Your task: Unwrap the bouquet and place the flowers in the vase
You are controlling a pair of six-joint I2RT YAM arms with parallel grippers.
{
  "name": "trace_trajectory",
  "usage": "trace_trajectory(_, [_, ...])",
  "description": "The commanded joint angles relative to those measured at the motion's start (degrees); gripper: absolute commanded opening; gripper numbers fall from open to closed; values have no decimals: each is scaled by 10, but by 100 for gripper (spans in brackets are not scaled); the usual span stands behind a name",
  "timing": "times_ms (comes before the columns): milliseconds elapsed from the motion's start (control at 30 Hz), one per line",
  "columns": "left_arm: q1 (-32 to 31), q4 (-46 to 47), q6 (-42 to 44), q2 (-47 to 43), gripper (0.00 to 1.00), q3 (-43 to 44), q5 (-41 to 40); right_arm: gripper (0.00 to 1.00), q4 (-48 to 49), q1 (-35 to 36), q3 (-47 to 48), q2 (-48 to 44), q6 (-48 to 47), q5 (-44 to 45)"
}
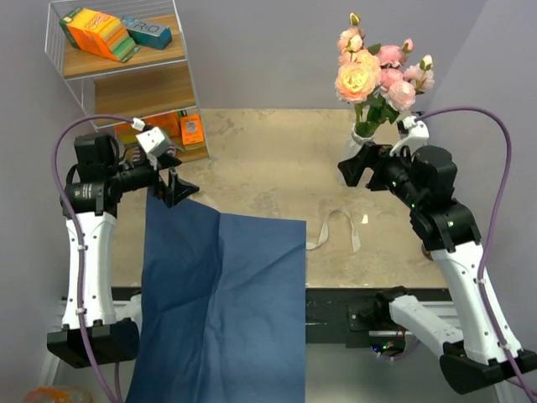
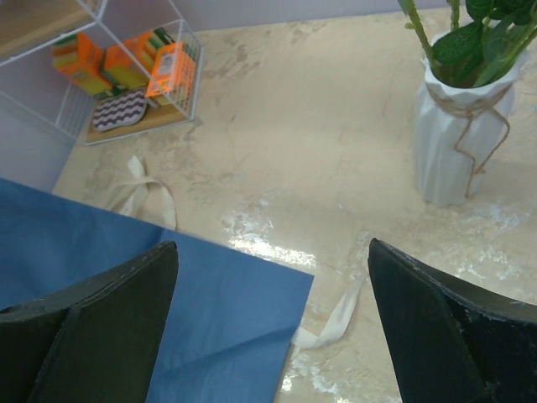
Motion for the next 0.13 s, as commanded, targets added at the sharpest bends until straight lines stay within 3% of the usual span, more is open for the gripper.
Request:
trace_trajectory(0, [-17,52,-55,-5,99,8,-28,99,41,2,-8,-48,-6,-42])
trace_trajectory(100, [-19,59,-67,-3,99,19,-29,99,24,2,-4,-41,-13,-32])
